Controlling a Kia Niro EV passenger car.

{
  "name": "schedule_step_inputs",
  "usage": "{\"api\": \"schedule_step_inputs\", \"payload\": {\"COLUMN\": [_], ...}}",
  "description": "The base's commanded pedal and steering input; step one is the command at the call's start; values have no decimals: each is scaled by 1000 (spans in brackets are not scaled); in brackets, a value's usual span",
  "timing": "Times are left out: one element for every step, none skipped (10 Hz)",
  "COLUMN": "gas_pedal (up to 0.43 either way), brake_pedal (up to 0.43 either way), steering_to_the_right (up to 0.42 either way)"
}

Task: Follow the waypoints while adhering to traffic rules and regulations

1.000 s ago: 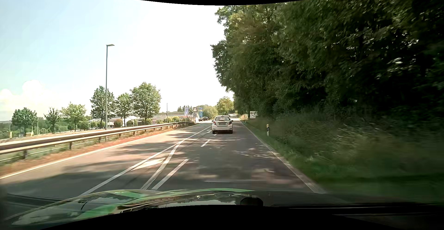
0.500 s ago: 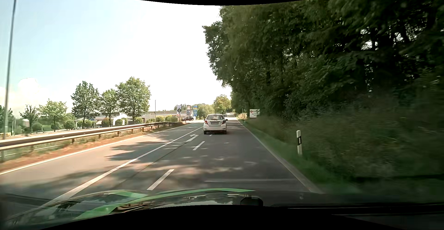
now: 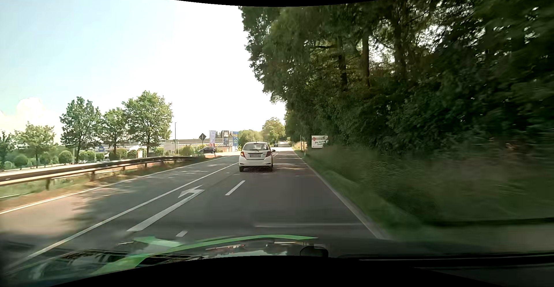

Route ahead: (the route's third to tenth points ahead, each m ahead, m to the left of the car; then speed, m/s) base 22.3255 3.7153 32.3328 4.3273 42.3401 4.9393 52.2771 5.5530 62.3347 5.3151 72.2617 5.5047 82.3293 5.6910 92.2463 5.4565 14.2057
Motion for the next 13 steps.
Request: {"api": "schedule_step_inputs", "payload": {"gas_pedal": [0,0,0,0,0,0,0,0,0,0,0,0,0], "brake_pedal": [24,171,213,232,250,262,280,280,274,274,280,287,305], "steering_to_the_right": [-5,-5,-5,-5,-4,-2,-1,-2,-1,-2,-1,-2,-1]}}
